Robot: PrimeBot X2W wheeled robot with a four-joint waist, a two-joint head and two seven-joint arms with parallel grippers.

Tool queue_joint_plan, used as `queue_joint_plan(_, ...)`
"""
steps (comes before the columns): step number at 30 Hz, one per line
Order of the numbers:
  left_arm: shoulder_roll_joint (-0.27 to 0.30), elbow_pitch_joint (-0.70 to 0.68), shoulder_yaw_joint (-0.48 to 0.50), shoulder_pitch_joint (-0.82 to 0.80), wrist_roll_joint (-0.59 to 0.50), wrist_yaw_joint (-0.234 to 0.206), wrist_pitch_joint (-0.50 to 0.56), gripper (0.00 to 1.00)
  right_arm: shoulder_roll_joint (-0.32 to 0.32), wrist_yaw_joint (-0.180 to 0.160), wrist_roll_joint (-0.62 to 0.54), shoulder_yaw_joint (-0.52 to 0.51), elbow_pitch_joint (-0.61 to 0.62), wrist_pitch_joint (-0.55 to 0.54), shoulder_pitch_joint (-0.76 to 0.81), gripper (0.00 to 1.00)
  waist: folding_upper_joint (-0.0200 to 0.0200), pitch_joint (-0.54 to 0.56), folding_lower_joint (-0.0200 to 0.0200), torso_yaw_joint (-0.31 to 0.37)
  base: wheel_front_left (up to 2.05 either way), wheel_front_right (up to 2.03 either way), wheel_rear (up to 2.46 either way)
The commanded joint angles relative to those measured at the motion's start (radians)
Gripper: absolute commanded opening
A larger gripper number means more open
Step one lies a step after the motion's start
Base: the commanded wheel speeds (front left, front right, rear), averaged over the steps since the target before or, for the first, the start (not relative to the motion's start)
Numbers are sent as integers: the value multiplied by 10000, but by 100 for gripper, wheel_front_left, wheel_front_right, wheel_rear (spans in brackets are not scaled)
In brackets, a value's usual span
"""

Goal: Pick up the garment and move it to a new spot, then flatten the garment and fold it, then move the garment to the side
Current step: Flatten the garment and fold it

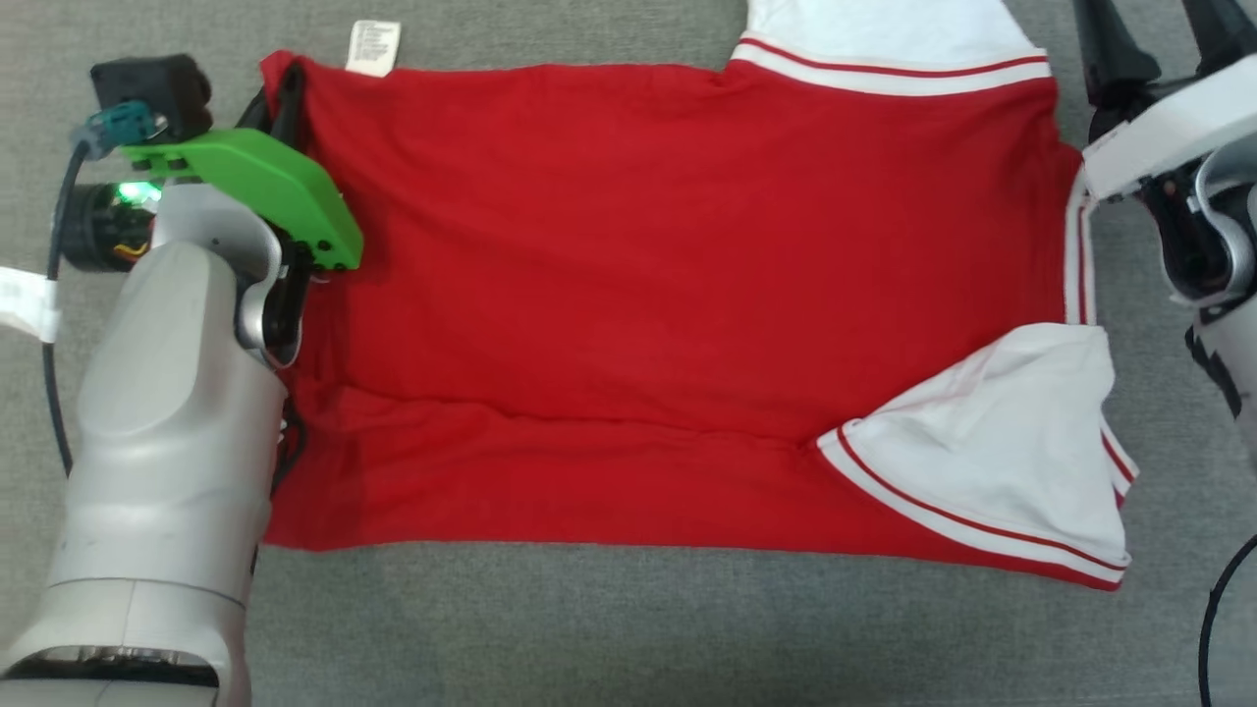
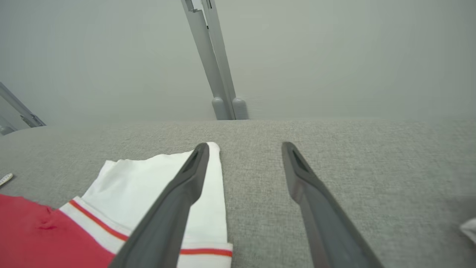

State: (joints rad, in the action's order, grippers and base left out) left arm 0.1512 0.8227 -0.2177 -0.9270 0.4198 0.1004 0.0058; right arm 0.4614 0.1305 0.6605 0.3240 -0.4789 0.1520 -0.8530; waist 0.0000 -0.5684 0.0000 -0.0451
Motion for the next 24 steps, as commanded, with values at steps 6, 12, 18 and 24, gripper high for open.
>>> queue_joint_plan(6,-636,724,-489,-593,69,174,-400,0,386,1,361,1086,-1560,-628,-1907,100,0,-996,0,-1365,0,0,0)
queue_joint_plan(12,-774,1370,-807,-854,261,199,-699,0,494,3,686,2057,-2857,-1387,-3077,100,0,-1086,0,-1629,0,0,0)
queue_joint_plan(18,-778,1900,-1098,-974,425,223,-917,0,595,3,1223,3149,-3575,-2718,-3553,37,0,-934,0,-1654,0,0,0)
queue_joint_plan(24,-589,2028,-1176,-1197,558,241,-1494,0,1061,3,1786,3884,-3034,-2552,-3819,0,0,-532,0,-1456,0,0,0)
